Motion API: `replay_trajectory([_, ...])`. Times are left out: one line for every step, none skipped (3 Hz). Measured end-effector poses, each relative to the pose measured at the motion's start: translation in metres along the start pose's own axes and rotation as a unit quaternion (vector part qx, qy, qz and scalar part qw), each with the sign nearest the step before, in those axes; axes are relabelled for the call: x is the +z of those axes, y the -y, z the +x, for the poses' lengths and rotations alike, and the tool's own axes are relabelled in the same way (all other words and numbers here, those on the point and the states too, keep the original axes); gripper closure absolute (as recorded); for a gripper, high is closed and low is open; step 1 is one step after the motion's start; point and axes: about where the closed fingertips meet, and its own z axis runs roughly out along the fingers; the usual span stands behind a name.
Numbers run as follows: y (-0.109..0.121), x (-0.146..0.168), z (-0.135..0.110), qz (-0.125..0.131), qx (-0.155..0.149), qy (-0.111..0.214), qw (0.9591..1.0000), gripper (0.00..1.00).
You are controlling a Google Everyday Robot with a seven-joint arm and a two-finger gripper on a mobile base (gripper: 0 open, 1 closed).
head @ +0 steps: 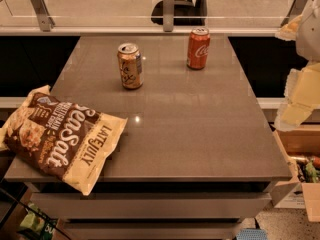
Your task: Pick orange can
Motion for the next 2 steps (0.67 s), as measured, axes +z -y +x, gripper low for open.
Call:
replay_trajectory([0.0000, 0.0000, 0.0000, 0.000, 0.000, 0.000, 1.0000, 0.00])
replay_trajectory([0.0033, -0.0040, -0.0004, 0.009, 0.011, 0.004, 0.9999, 0.00])
